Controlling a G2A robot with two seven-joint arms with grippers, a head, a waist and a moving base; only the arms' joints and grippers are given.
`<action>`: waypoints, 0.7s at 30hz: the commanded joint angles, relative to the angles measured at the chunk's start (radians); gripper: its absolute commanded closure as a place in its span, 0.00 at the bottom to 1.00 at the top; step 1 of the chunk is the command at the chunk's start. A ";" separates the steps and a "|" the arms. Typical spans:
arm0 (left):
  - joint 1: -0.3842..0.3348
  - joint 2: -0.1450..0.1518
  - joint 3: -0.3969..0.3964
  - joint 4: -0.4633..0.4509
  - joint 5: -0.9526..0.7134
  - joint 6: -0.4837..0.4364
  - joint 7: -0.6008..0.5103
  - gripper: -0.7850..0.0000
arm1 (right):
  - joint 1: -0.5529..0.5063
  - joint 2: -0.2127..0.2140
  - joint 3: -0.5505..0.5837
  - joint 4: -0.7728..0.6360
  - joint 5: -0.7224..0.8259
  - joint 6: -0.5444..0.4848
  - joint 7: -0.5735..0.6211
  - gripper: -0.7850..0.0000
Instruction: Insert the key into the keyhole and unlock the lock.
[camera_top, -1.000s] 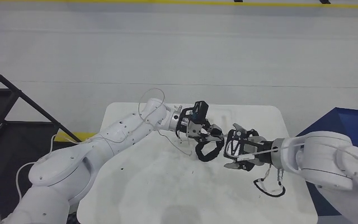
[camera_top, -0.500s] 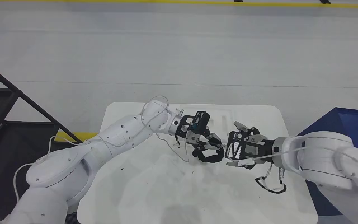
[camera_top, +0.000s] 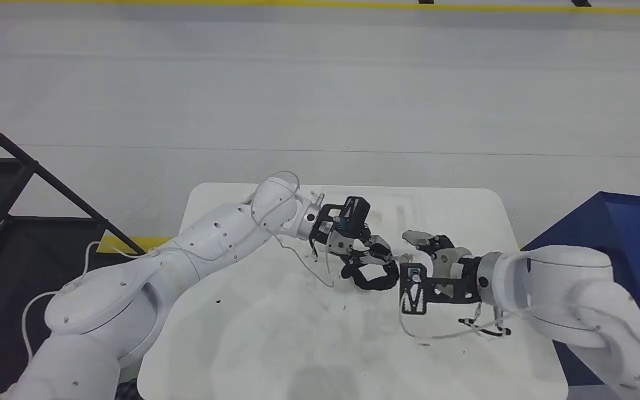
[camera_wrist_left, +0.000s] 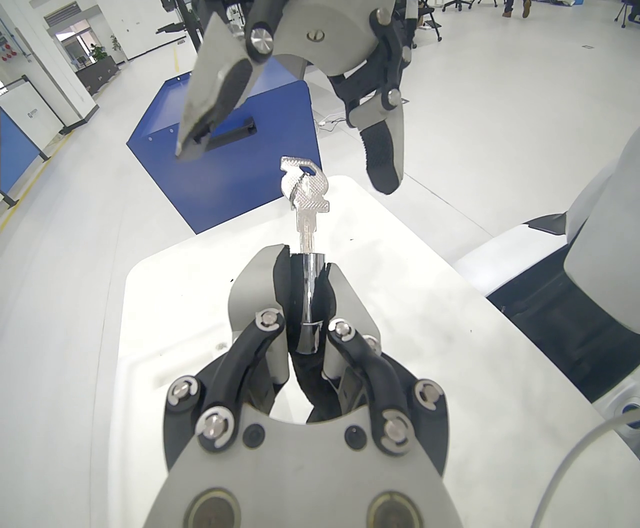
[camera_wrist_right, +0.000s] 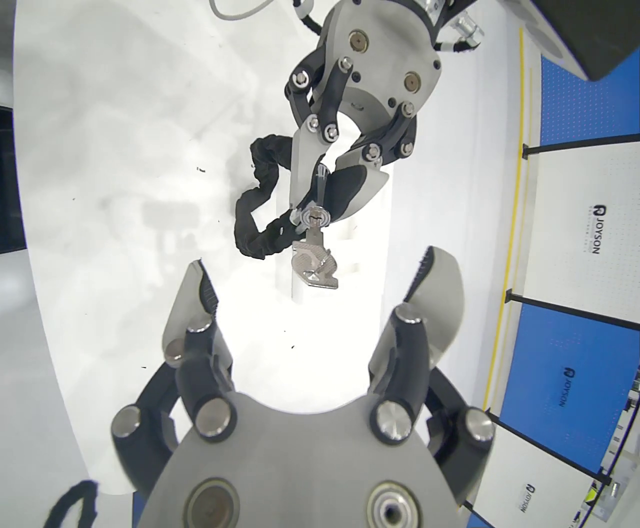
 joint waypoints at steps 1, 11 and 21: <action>0.002 -0.001 0.000 0.003 0.002 0.000 0.004 1.00 | -0.004 -0.001 -0.004 -0.004 -0.042 -0.004 -0.016 0.68; 0.007 -0.008 0.000 0.015 0.009 0.000 0.015 1.00 | -0.019 -0.007 -0.016 -0.026 -0.173 -0.007 -0.075 0.77; 0.003 -0.011 0.000 0.014 0.005 0.000 0.015 1.00 | -0.023 -0.017 -0.019 -0.005 -0.109 0.024 -0.108 1.00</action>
